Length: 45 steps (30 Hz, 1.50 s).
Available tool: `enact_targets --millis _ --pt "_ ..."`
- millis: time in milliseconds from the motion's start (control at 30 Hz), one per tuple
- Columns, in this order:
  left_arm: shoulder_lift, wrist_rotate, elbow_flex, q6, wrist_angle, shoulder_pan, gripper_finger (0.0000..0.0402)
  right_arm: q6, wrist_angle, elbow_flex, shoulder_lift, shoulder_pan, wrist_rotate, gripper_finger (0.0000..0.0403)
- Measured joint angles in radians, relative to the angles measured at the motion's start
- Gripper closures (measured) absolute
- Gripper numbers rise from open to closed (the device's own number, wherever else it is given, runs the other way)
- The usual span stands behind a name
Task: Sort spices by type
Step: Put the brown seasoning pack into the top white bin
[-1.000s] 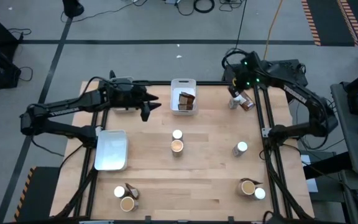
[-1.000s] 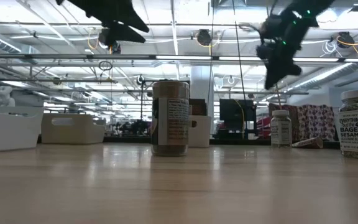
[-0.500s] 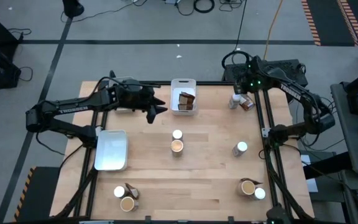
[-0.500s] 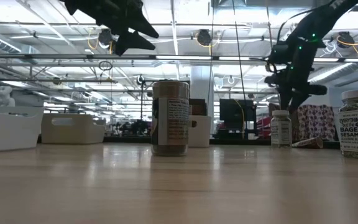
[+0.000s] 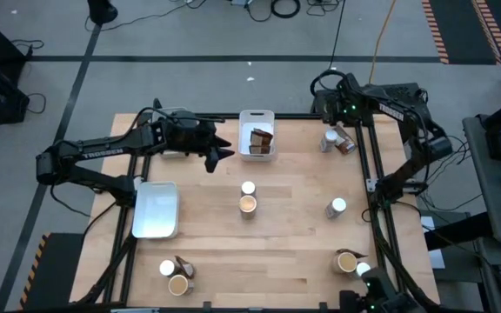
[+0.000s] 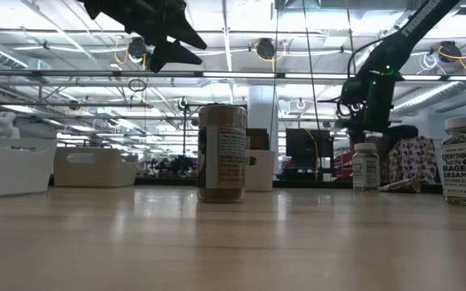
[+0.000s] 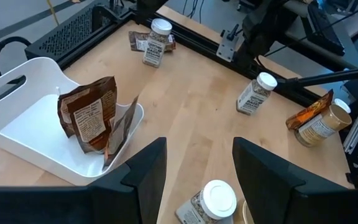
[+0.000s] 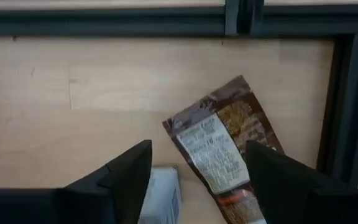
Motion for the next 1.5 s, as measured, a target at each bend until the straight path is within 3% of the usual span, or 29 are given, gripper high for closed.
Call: enact_targets --millis 333,700,1000,1500 --pt "0.000 0.002 0.000 0.002 -0.009 0.000 0.0212 0.058 -0.043 0.010 0.096 -0.003 0.007 0.0154" --pt "0.000 0.017 0.000 0.018 -0.027 0.000 0.0212 0.043 -0.069 0.010 0.100 0.005 0.002 0.0155" --pt "0.000 0.017 0.000 0.029 -0.026 0.000 0.0212 0.076 -0.074 0.010 0.100 0.005 -0.206 0.0156" --pt "0.000 0.017 0.000 0.053 -0.029 0.000 0.0212 0.054 -0.193 0.010 0.074 0.080 -0.172 0.0156"
